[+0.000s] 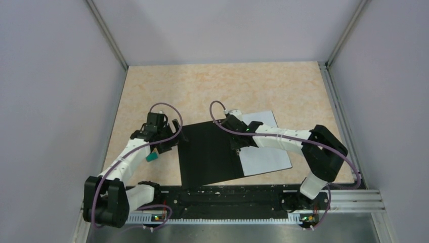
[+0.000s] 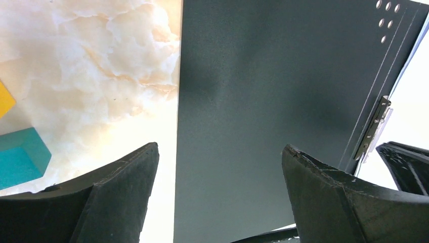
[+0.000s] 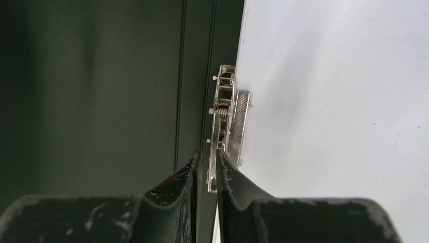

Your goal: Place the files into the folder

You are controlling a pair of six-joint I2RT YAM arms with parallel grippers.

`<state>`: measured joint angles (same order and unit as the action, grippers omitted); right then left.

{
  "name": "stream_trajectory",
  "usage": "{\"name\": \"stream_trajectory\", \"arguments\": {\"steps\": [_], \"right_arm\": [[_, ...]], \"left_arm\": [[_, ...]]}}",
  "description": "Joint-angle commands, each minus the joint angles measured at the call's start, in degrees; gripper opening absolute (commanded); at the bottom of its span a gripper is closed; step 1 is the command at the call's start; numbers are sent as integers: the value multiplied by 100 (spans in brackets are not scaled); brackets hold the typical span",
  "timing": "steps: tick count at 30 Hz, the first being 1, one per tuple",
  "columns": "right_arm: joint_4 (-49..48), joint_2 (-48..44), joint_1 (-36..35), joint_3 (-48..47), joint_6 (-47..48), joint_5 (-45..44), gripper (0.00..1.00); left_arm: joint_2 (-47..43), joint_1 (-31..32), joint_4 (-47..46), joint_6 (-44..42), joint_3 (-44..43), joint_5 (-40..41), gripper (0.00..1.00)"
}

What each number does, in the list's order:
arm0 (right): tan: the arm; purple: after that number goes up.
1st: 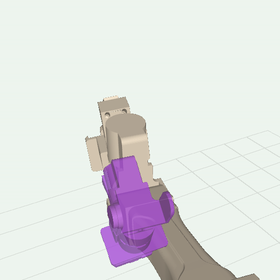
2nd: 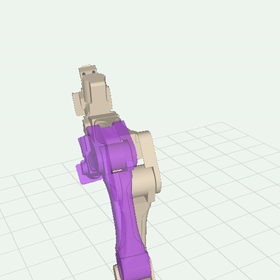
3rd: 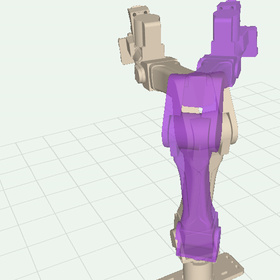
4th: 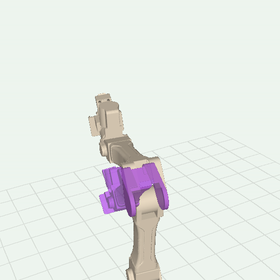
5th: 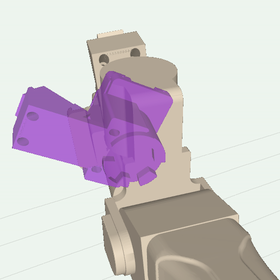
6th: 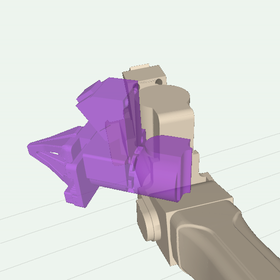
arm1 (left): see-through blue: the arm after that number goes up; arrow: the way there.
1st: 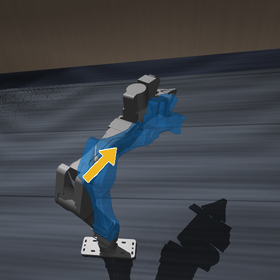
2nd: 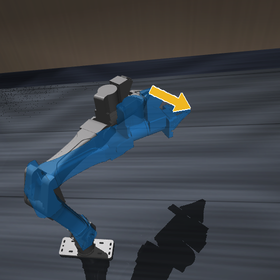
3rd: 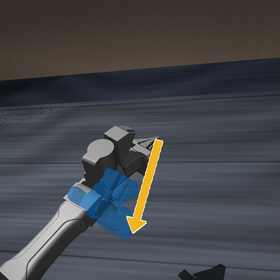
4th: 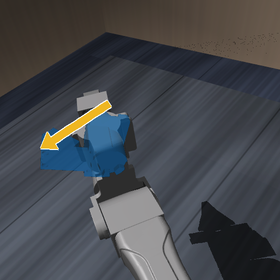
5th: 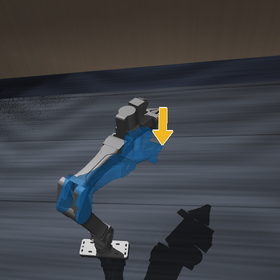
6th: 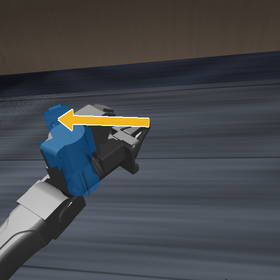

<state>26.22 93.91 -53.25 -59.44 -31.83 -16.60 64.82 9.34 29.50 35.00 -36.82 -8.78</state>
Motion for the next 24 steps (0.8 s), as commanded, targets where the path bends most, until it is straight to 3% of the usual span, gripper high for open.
{"name": "stream_trajectory", "arguments": {"steps": [1,13,20,24], "right_arm": [[180,429,-123,-410,-98,-369,14],[430,1042,-338,-691,-283,-849,13],[326,1033,-379,-749,-364,-973,18],[312,1226,-375,-803,-350,-939,13]], "left_arm": [[-167,-54,82,26,-258,137,95],[-259,-64,-54,18,-40,-37,95],[-259,-64,-219,76,100,-151,94],[-243,-64,-241,68,116,-166,94]]}}
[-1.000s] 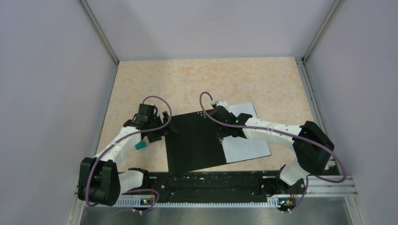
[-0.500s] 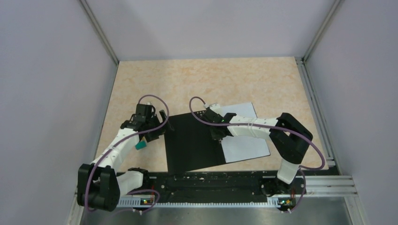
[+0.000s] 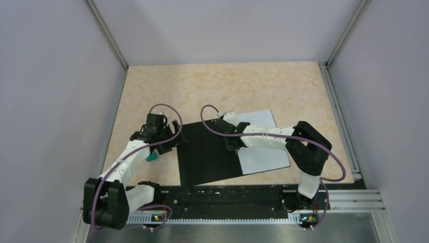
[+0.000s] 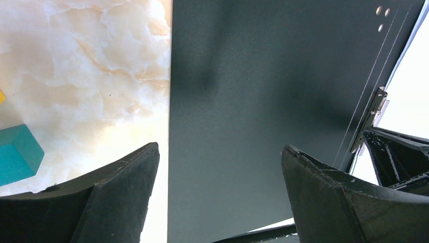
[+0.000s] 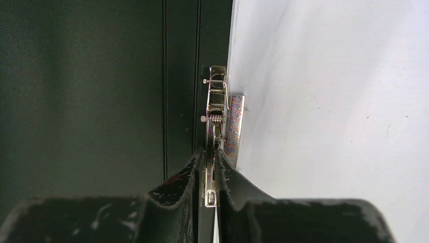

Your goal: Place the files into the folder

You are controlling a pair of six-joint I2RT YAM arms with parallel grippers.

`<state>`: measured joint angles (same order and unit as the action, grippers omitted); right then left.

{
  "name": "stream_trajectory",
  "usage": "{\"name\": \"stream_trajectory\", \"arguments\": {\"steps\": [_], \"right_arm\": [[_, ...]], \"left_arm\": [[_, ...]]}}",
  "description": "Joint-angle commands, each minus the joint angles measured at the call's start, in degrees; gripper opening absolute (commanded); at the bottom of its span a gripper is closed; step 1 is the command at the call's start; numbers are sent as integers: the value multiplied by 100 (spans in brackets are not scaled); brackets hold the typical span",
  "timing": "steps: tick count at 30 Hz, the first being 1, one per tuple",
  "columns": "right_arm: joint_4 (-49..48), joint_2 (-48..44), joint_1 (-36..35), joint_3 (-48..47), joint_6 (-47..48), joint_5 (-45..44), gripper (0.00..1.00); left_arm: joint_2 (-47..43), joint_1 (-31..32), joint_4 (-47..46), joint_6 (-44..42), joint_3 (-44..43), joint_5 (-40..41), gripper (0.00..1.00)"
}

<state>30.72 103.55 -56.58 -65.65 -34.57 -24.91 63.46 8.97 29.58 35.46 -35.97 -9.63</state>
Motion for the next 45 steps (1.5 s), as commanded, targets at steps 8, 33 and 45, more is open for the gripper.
{"name": "stream_trajectory", "arguments": {"steps": [8,33,45], "right_arm": [[-17,119,-34,-201,-31,-209,0],[411,-1372,530,-278,306,111,0],[-104,-1081,636,125,423,663,18]], "left_arm": [[-114,-27,-308,9,148,-112,94],[-29,-28,-1204,263,549,-1456,97],[-235,-36,-761,465,393,-674,97]]}}
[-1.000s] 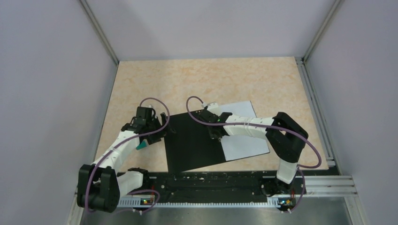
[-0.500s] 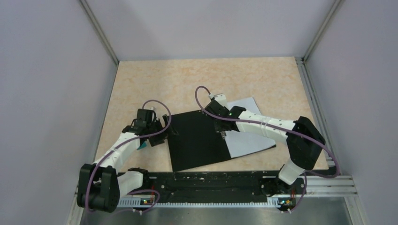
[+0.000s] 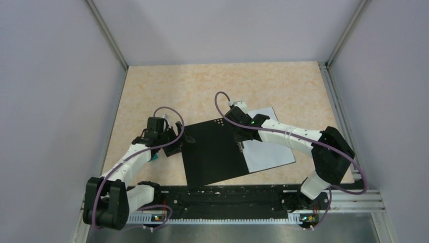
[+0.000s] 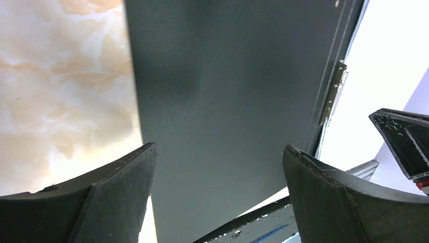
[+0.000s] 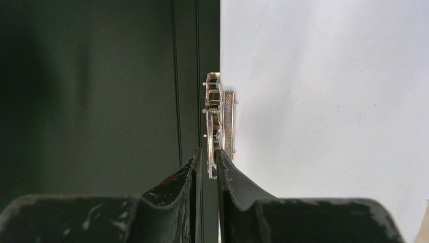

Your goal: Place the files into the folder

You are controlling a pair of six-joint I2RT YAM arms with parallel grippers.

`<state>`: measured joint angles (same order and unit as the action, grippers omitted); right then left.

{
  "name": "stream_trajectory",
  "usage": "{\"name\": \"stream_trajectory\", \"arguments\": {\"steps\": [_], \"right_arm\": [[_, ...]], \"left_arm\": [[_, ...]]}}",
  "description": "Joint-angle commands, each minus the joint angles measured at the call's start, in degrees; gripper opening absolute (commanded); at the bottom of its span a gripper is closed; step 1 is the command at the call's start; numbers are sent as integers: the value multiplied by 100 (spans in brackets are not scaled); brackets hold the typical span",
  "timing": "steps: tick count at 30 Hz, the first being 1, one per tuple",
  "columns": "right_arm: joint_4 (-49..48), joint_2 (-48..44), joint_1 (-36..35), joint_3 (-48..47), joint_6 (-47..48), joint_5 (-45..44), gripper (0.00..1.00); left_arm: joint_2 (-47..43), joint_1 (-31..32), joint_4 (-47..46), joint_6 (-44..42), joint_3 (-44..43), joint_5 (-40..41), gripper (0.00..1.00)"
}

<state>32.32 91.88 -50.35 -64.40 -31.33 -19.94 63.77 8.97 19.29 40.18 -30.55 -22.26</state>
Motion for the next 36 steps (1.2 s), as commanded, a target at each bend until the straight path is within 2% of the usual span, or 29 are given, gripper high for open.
{"name": "stream_trajectory", "arguments": {"steps": [1,19,27,30,33,36], "right_arm": [[-247,182,-3,-28,89,130,20],[-341,1094,-155,-283,-164,-332,20],[-196,1492,-251,-418,-304,-624,17],[-87,1645,-301,-490,-367,-801,14],[101,1718,-364,-601,-389,-1041,0],[259,1690,-368,-725,-361,-1093,0]], "left_arm": [[-302,-36,312,12,-153,660,97],[-272,-36,495,-203,-276,776,97],[-203,-52,467,-268,-303,803,97],[-171,-62,463,-290,-302,832,97],[-174,-71,449,-329,-278,878,97],[-173,-88,417,-353,-260,893,97]]}}
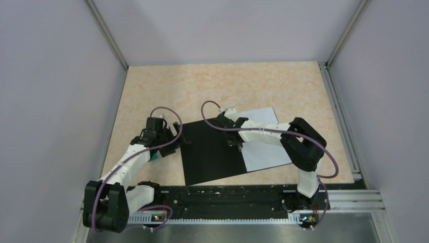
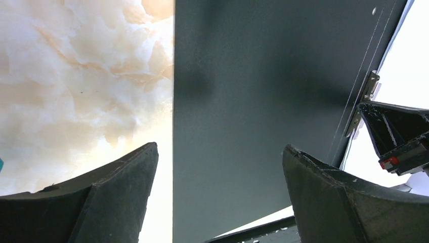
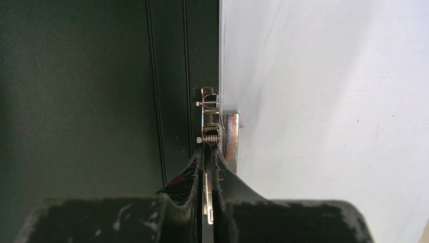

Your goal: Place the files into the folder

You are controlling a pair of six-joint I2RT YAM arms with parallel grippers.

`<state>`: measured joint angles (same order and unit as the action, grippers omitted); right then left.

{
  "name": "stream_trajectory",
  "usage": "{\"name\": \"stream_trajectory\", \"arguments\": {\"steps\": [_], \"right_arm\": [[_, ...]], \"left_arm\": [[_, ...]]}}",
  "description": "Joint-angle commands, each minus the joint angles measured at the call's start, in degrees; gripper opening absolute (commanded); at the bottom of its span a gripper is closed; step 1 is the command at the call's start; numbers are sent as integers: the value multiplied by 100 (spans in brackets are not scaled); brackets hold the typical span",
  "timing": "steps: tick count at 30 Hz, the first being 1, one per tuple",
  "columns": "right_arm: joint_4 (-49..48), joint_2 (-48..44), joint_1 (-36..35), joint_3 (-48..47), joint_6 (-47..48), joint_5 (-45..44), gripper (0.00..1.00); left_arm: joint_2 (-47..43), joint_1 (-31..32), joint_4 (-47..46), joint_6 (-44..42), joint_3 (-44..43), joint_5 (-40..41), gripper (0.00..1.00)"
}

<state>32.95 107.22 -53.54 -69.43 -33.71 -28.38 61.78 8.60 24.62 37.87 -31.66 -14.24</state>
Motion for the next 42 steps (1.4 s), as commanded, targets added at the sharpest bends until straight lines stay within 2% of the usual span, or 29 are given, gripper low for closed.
{"name": "stream_trajectory", "arguments": {"steps": [1,21,24,31,34,42], "right_arm": [[230,120,-50,-250,-126,-223,0],[435,-1455,344,-321,143,461,0],[443,-1568,393,-309,166,550,0],[291,-1664,529,-216,173,847,0],[152,-1624,569,-105,141,964,0],[-732,-1264,490,358,-300,1650,0]], "left_arm": [[31,-58,-135,-125,-140,83,97],[100,-122,-789,82,41,-399,98],[133,-122,-1003,143,99,-676,98],[319,-112,-1939,461,228,-1883,98],[-13,-109,-2022,649,148,-2198,98],[-1261,-100,-1279,811,-312,-2350,98]]}}
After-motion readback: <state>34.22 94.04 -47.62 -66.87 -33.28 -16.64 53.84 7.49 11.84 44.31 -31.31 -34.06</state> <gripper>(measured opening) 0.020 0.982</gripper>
